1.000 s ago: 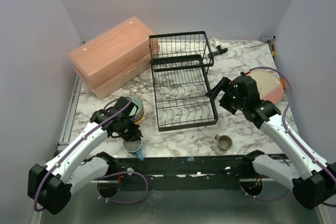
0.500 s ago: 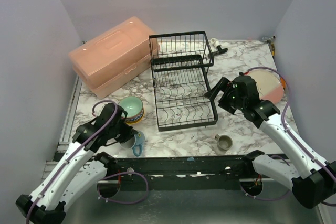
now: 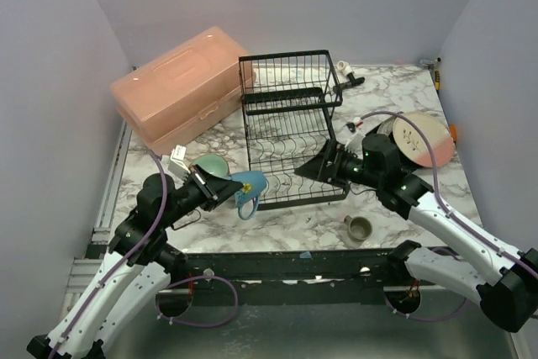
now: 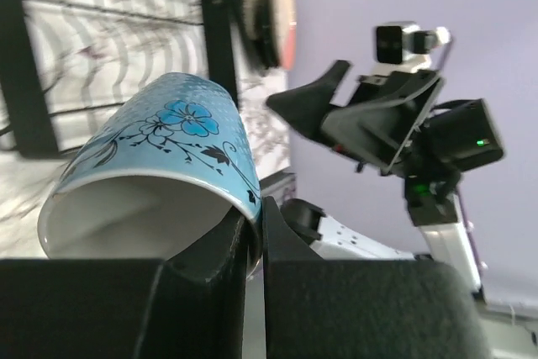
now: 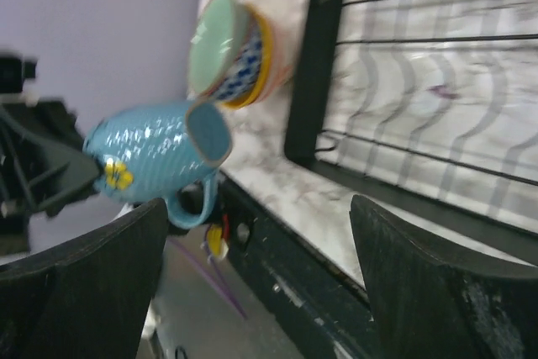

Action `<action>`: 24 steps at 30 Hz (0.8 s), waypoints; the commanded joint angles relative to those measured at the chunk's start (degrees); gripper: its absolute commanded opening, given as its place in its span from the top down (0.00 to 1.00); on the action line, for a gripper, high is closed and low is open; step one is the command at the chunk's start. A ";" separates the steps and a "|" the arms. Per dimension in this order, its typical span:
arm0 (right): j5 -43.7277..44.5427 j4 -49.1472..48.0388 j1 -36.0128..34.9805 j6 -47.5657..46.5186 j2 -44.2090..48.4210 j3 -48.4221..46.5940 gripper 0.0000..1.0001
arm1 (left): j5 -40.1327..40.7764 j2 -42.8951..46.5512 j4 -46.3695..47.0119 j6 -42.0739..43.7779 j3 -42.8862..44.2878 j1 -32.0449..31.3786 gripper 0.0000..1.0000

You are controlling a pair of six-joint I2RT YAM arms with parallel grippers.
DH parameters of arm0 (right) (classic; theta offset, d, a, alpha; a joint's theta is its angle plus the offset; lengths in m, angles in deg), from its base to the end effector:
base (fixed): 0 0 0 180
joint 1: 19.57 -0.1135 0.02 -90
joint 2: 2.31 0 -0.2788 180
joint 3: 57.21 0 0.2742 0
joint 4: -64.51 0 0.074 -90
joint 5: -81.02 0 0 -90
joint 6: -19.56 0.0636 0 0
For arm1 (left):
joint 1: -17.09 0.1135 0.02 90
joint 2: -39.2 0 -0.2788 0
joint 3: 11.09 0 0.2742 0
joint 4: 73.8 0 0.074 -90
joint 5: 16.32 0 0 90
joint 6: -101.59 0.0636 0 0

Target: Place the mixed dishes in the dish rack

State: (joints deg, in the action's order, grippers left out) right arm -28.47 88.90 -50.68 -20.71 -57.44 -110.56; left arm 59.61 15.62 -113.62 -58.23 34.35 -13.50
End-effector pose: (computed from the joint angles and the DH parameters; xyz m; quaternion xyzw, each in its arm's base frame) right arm 0.2073 0.1499 0.2746 0.0470 0.8400 0.4472 0.3035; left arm 0.1196 -0.0886 0.2853 -0.2016 0.7803 -0.5118 0.2974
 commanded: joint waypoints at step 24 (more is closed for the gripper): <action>4.24 -51.56 -27.12 6.35 -7.72 7.67 0.42 | -9.32 2.04 58.11 -10.53 -9.85 -0.26 1.00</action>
State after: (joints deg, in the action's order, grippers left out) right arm -26.15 45.54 -77.26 -14.48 -65.66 -103.78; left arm 51.86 17.88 -66.91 -65.81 24.49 -13.52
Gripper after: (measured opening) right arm 0.600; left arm 0.058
